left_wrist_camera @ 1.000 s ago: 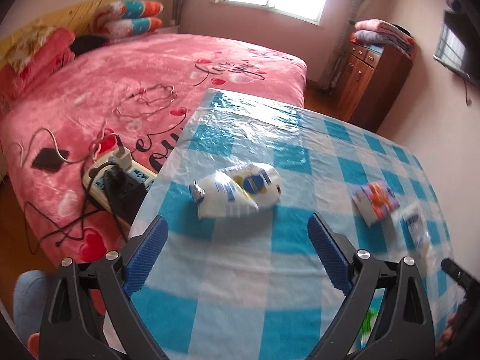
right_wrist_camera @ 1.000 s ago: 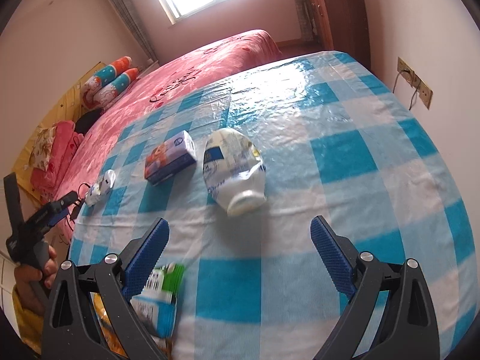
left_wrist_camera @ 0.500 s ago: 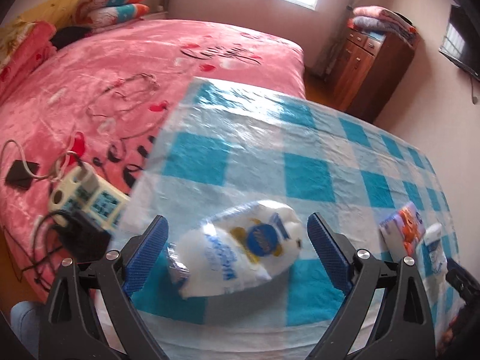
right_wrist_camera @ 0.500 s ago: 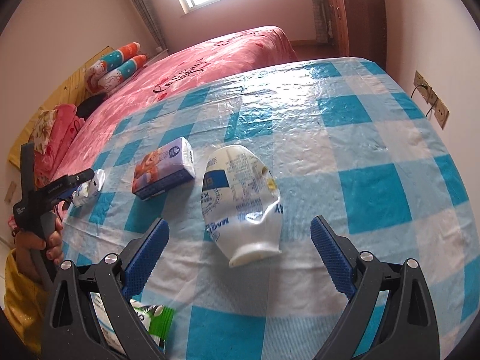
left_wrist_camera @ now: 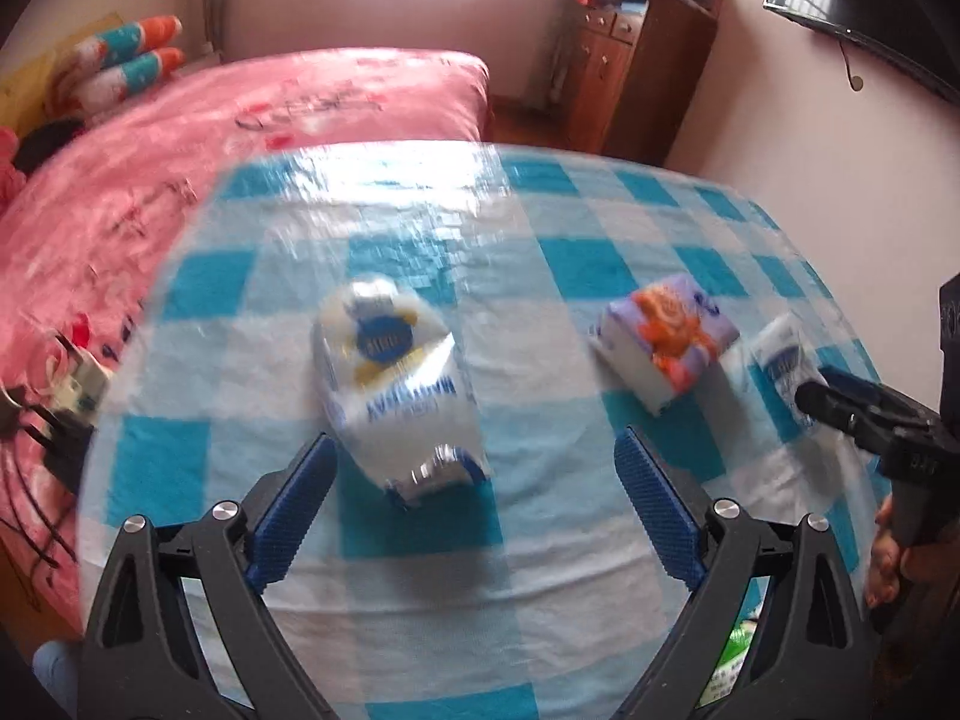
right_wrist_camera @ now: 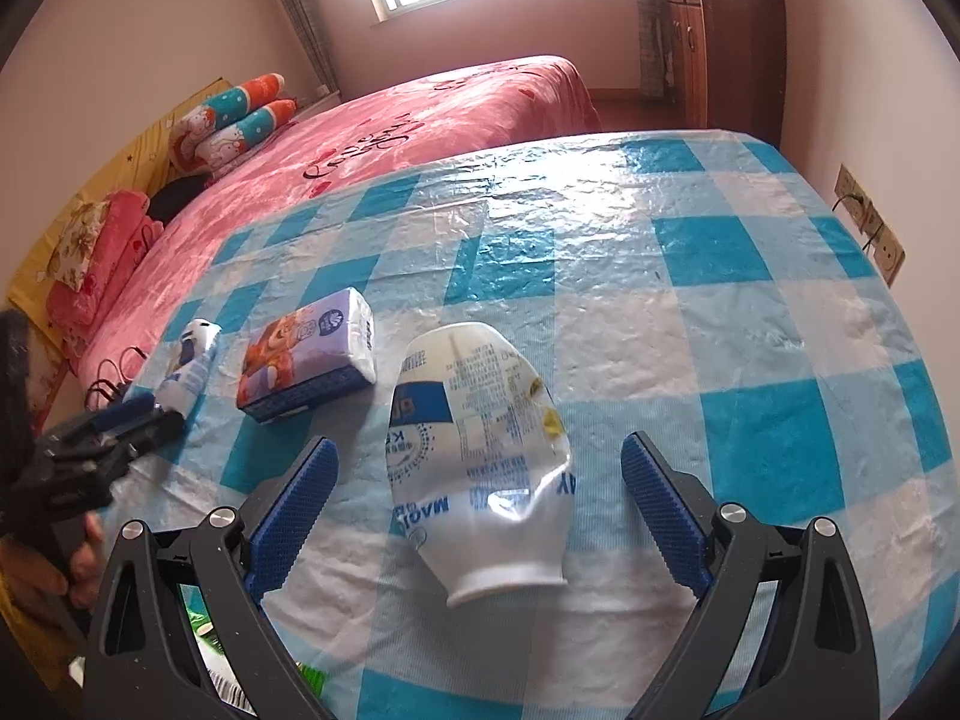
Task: Collect trash
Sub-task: 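Grasp the white MAGICDAY bag with the left tool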
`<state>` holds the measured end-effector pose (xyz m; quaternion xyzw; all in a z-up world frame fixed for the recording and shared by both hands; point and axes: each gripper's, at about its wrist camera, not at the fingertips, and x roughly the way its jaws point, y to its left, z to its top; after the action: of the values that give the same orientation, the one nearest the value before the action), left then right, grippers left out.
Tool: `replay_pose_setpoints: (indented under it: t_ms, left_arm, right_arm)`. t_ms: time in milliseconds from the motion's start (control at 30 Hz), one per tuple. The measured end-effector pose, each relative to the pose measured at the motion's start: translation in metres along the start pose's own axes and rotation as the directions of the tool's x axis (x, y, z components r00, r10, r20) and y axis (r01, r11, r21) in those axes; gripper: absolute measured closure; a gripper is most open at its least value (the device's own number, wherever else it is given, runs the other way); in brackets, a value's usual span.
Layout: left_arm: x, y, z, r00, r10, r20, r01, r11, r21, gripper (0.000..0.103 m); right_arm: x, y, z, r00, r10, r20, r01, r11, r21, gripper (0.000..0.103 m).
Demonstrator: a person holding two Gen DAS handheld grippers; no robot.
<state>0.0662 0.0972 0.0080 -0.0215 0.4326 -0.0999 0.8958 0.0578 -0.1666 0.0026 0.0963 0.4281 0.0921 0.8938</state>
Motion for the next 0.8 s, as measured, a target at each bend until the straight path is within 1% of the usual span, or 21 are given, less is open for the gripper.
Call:
replay_pose_setpoints:
  t_ms: [67, 167, 267, 300, 367, 400, 467, 500, 533, 567, 600, 800]
  left_arm:
    - [-0.001, 0.001, 0.005, 1.0, 0.022, 0.012, -0.022, 1.0, -0.006, 0.009]
    - [0.007, 0.005, 0.012, 0.995, 0.097, 0.001, -0.097, 0.995, -0.018, 0.009]
    - [0.02, 0.01, 0.016, 0.993, 0.12, -0.016, -0.12, 0.993, -0.022, 0.009]
    - [0.026, 0.012, 0.017, 0.99, 0.139, -0.024, -0.139, 0.99, -0.03, 0.009]
    - [0.031, 0.015, 0.017, 0.99, 0.141, -0.031, -0.142, 0.989, -0.044, 0.009]
    - [0.033, 0.016, 0.017, 0.988, 0.147, -0.036, -0.149, 0.987, -0.053, 0.013]
    - [0.032, 0.013, 0.016, 0.982, 0.185, -0.03, -0.186, 0.981, -0.054, 0.024]
    - [0.032, 0.012, 0.016, 0.978, 0.204, -0.027, -0.206, 0.977, -0.058, 0.028]
    - [0.031, 0.012, 0.016, 0.978, 0.206, -0.025, -0.207, 0.976, -0.063, 0.03]
    - [0.03, 0.011, 0.015, 0.978, 0.208, -0.022, -0.209, 0.976, -0.065, 0.036]
    - [0.028, 0.01, 0.015, 0.977, 0.212, -0.018, -0.212, 0.975, -0.069, 0.041]
    - [0.024, 0.007, 0.009, 0.977, 0.212, -0.013, -0.212, 0.974, -0.082, 0.042]
  right_arm:
    - [0.003, 0.002, 0.001, 1.0, -0.004, 0.001, 0.004, 1.0, -0.011, 0.009]
    - [0.008, 0.007, 0.004, 1.0, -0.016, -0.001, 0.016, 0.999, -0.031, 0.009]
    - [0.011, 0.011, 0.005, 1.0, -0.024, -0.009, 0.024, 0.998, -0.054, 0.009]
    - [0.011, 0.012, 0.005, 1.0, -0.027, -0.01, 0.027, 0.998, -0.056, 0.009]
    - [0.012, 0.013, 0.005, 1.0, -0.029, -0.012, 0.028, 0.998, -0.063, 0.011]
    - [0.012, 0.013, 0.005, 0.999, -0.034, -0.011, 0.033, 0.997, -0.066, 0.013]
    - [0.012, 0.016, 0.005, 0.999, -0.047, -0.01, 0.046, 0.996, -0.078, 0.023]
    - [0.012, 0.018, 0.004, 0.999, -0.048, -0.009, 0.047, 0.995, -0.086, 0.026]
    - [0.012, 0.02, 0.004, 0.999, -0.049, -0.009, 0.048, 0.995, -0.091, 0.033]
    - [0.012, 0.021, 0.003, 0.999, -0.053, -0.008, 0.052, 0.994, -0.097, 0.039]
    - [0.012, 0.022, 0.003, 0.999, -0.054, -0.008, 0.053, 0.994, -0.101, 0.04]
    - [0.009, 0.02, 0.001, 1.0, -0.022, -0.008, 0.021, 0.995, -0.096, 0.04]
